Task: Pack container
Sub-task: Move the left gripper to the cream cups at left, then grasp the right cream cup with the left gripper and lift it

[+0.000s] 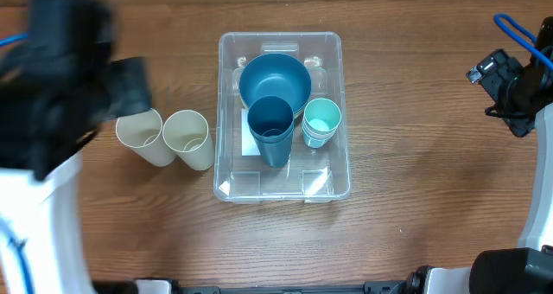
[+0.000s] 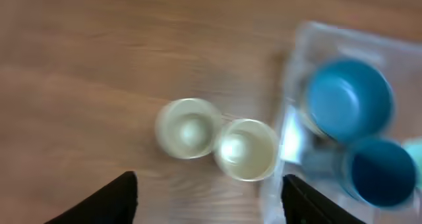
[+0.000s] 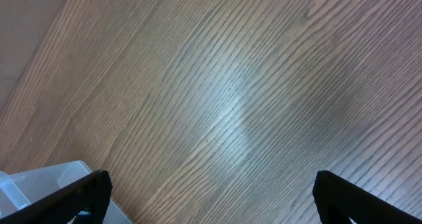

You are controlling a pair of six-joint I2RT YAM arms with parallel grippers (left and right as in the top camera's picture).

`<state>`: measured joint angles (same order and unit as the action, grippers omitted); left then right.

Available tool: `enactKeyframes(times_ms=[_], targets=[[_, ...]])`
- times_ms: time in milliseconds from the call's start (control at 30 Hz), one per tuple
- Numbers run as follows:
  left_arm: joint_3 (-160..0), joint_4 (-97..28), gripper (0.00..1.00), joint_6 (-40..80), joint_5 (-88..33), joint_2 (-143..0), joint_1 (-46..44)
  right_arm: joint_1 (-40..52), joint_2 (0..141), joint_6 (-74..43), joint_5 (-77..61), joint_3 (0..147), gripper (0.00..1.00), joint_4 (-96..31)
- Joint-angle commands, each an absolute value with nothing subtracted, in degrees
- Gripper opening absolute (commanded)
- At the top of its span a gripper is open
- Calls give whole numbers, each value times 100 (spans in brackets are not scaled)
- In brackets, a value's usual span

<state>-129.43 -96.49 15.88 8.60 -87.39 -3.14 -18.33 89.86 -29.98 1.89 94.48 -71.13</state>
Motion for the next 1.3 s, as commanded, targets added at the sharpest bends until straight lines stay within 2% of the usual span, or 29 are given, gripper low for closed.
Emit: enactKeyframes(times_ms=[0,133,300,600,700,900,1033,1133,1167,1267], targets=[[-12385,-9682,73,1505,469,-8300,657,-1839,8969,-3026,222,9485,100,-7078],[-11614,-9568,68,1190,-217,-8372,1356,-1839,8969,-3026,222,9485,100,-7078],[-10672,-9045,66,1179,-261,-8665,1667,-1839,8969,-3026,222,9485,100,-7078],[-9918,-8447,66,1135,-303,-9474,1837,-1839,8969,-3026,222,9485,100,-7078],[-9839,-8409,60,1044,-305,-9782,1837,-1839,8969,-3026,222,9485,100,-7078],[-9614,-8278,54,996,-309,-10232,1837,-1839,8969,-3026,222,9485,100,-7078],[-9351,-8066,45,808,-652,-10390,1833,-1839,8969,-3026,222,9485,100,-7078],[-9174,-7915,31,755,-777,-10398,1833,-1839,8969,-3026,222,9485,100,-7078],[-9155,-7900,20,757,-775,-10398,1833,-1839,8969,-3026,222,9485,100,-7078],[-9161,-7894,5,775,-709,-10368,1839,-1839,8969,-3026,222,9485,100,-7078]])
